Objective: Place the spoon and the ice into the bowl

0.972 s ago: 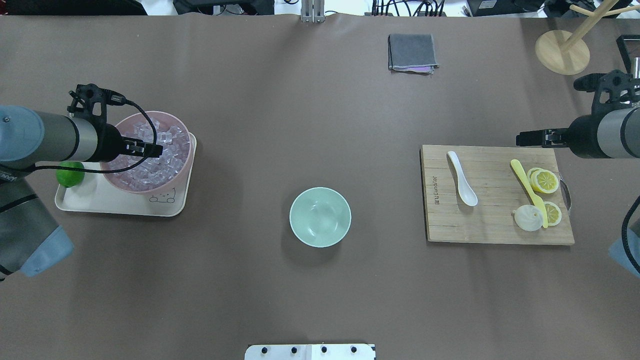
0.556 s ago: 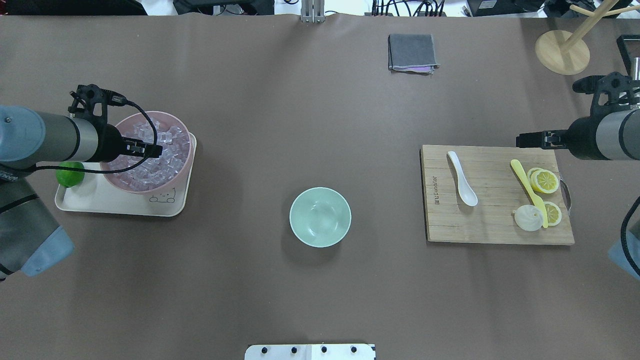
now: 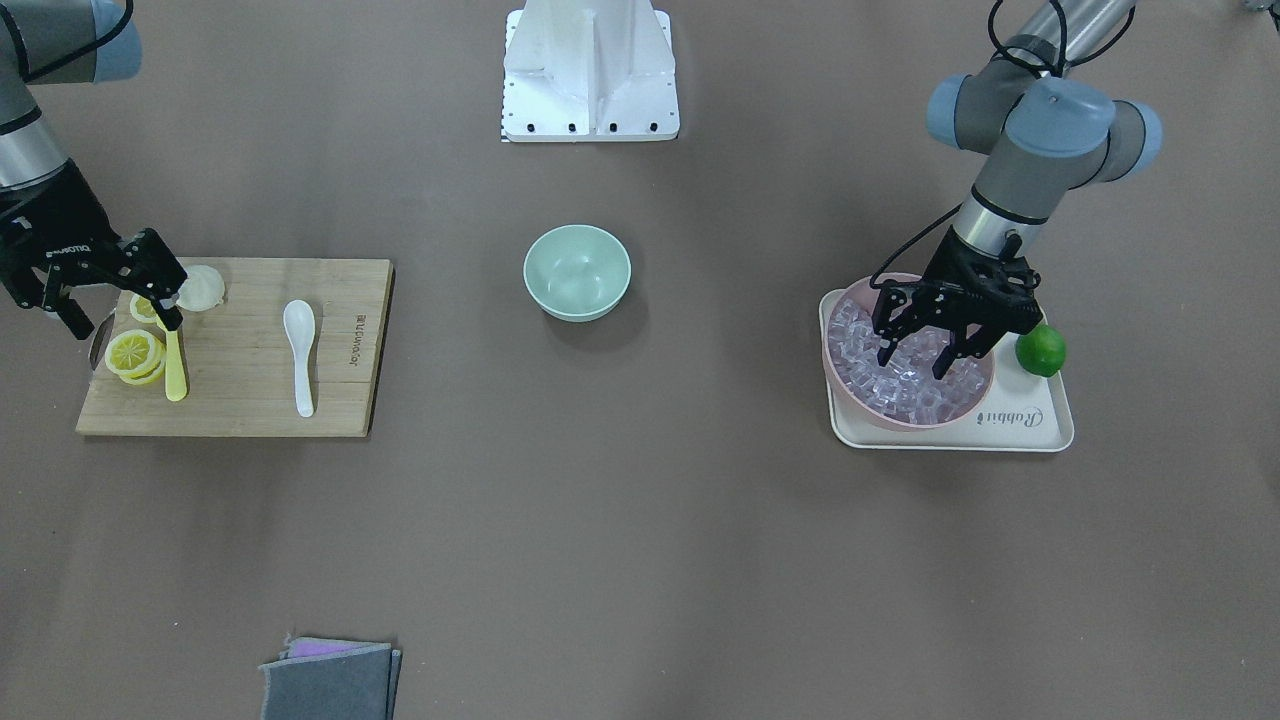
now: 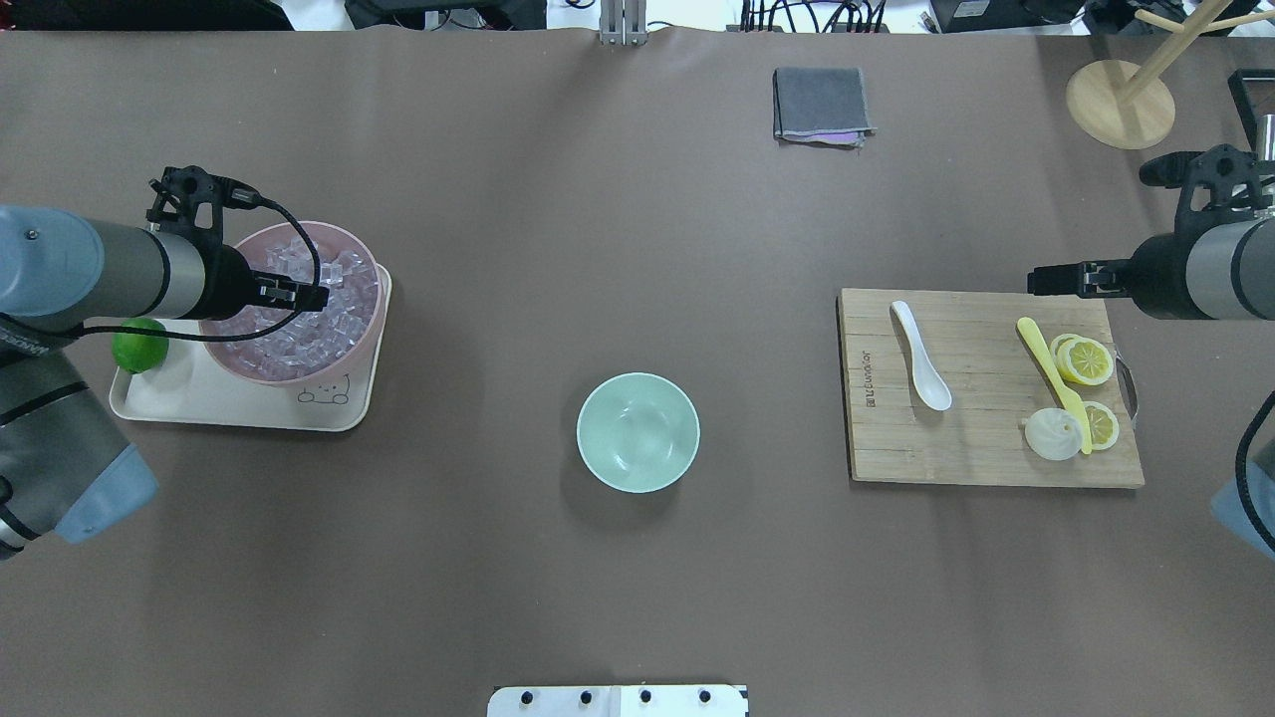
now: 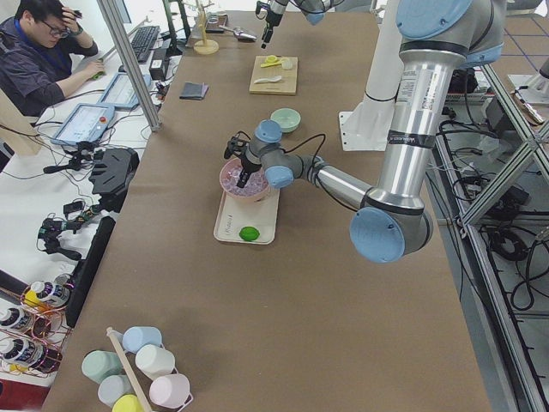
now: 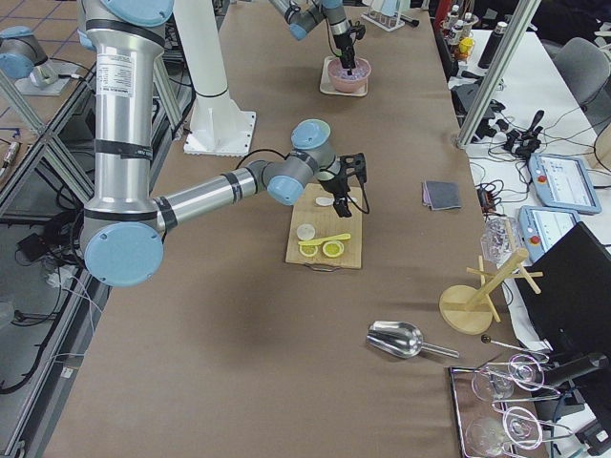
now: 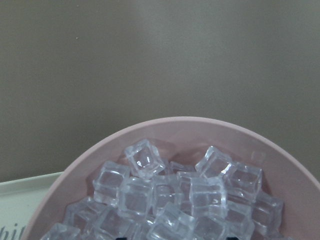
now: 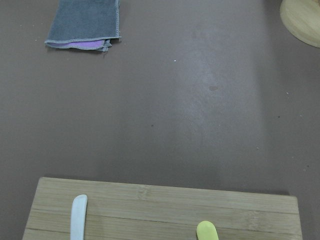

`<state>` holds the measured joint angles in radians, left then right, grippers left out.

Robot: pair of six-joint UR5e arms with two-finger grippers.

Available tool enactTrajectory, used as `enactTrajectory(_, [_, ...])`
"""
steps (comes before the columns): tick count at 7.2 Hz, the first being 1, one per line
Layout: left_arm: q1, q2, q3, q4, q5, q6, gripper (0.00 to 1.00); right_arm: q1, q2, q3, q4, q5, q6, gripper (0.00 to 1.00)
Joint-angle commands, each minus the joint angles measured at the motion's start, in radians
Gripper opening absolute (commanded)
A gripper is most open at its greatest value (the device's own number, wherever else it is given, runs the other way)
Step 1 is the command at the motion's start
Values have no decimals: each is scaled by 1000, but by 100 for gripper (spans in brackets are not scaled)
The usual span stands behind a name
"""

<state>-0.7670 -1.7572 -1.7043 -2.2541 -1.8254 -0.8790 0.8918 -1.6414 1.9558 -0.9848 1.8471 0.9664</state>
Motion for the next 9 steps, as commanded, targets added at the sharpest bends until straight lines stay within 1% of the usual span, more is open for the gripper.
enactTrajectory(1, [0, -4, 5, -1, 0, 2, 56, -1, 0, 0, 0, 0, 0, 100])
enactTrajectory(3, [0, -4, 0, -1, 0, 2, 23, -1, 0, 0, 0, 0, 0, 100])
enactTrajectory(4, [-5, -2, -8, -2, 0, 2, 10, -1, 0, 0, 2, 0, 0, 100])
enactTrajectory(7, [-8, -2, -21, -6, -5, 3, 7, -1, 2, 0, 2, 0, 0, 100])
enactTrajectory(9, [-9, -1, -43, -6, -8, 3, 0, -1, 3, 0, 2, -5, 0, 100])
